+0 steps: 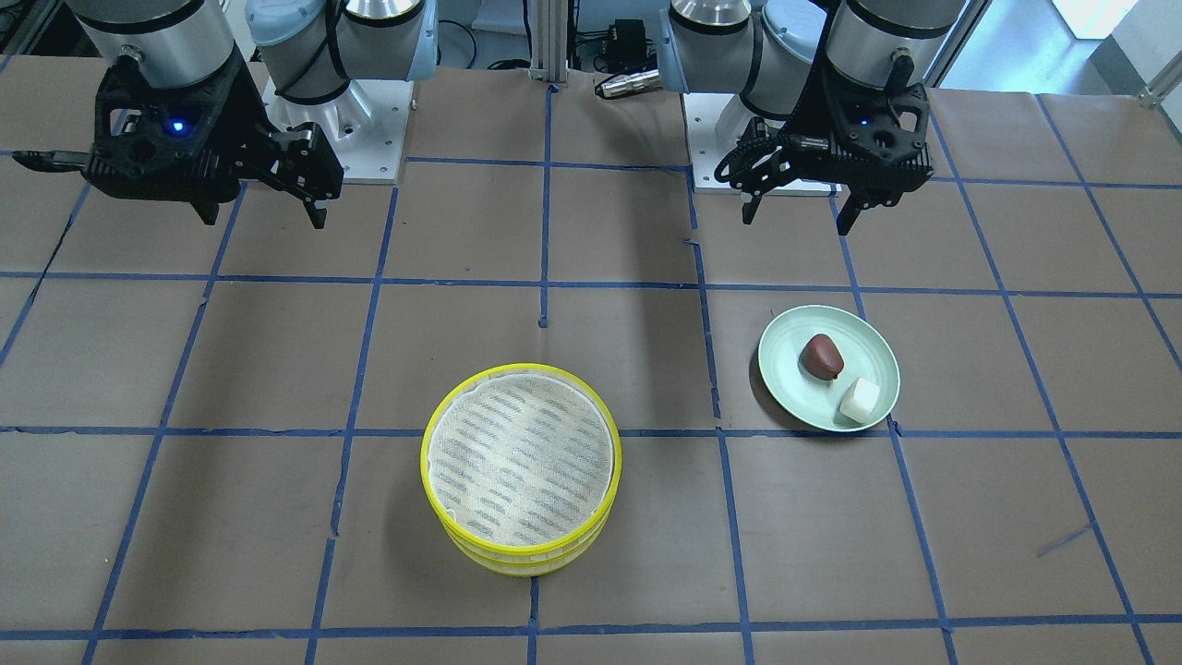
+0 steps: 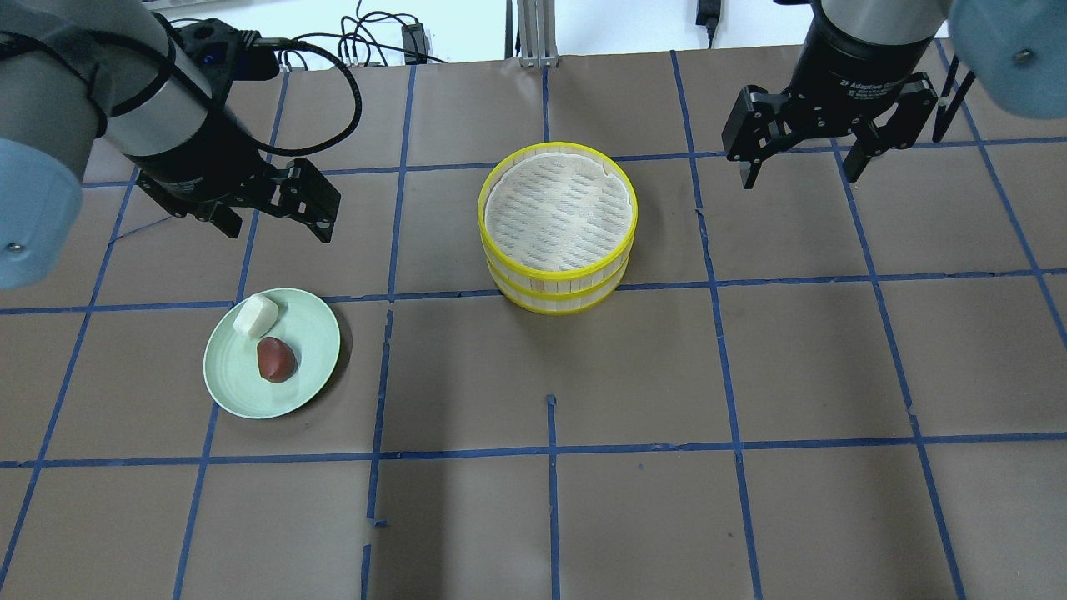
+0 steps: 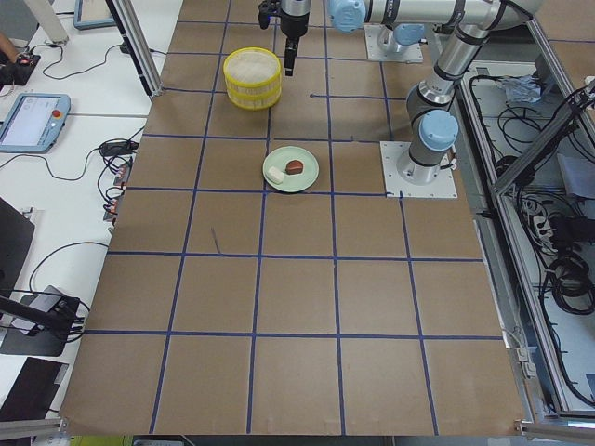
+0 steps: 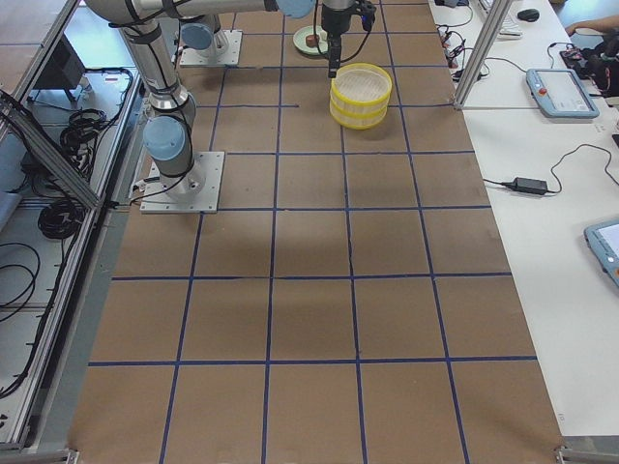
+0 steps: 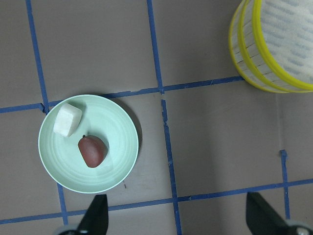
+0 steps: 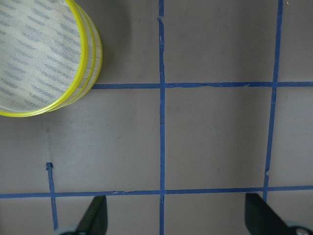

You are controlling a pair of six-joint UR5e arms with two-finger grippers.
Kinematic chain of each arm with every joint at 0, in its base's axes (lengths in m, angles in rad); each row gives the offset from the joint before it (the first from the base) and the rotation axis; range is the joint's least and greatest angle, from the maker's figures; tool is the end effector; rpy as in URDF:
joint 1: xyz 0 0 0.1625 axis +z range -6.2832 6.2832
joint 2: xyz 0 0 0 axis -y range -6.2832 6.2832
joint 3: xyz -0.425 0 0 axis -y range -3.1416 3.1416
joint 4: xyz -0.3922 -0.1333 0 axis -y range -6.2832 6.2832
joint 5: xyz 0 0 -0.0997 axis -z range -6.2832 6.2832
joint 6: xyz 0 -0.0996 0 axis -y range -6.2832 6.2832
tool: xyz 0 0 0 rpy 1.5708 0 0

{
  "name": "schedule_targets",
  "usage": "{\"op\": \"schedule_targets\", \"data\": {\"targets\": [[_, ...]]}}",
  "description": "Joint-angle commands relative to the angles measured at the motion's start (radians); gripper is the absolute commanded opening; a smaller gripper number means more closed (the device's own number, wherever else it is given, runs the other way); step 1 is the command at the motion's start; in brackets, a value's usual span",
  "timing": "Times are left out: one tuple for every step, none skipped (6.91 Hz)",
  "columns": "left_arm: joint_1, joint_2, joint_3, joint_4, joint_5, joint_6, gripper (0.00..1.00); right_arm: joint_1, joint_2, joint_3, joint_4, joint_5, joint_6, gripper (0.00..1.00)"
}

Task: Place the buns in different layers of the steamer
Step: 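Move the left gripper toward the white bun on the green plate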

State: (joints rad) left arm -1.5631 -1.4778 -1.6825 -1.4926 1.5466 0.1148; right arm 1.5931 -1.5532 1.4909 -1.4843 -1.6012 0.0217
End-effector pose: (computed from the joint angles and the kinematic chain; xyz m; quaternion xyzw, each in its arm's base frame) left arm -0.1322 -0.4591 0.4849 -0.0539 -0.9980 0.0304 0.0102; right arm 0.1413 -0.4932 0.5099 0.0005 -0.9998 -0.0118 0.0155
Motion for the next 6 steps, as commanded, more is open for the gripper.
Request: {"op": "schedule_targets", "data": {"targets": [[-0.035,-0.036,0.003,0.087,-0.005,0.002,1.00,0.001,-0.010,0.003,-0.001,0.000,-0.002,1.00],[-0.038,-0.032,0.004,0.089,0.000,0.005,1.00,-0.001,-0.013,0.002,0.001,0.003,-0.002,1.00],[-0.037,-0.009,-0.008,0.072,0.007,0.014,1.00,0.002,-0.016,0.006,-0.001,0.004,0.009,1.00],[-0.037,0.000,-0.022,0.074,0.007,0.034,1.00,-0.014,-0.005,0.006,-0.008,0.007,0.006,1.00],[-0.023,-0.001,-0.025,0.074,0.009,0.037,1.00,-0.022,-0.007,0.006,-0.007,0.007,0.006,1.00],[0.013,-0.019,-0.055,0.072,0.013,0.037,1.00,-0.022,-0.002,0.008,-0.019,0.007,0.007,1.00]]}}
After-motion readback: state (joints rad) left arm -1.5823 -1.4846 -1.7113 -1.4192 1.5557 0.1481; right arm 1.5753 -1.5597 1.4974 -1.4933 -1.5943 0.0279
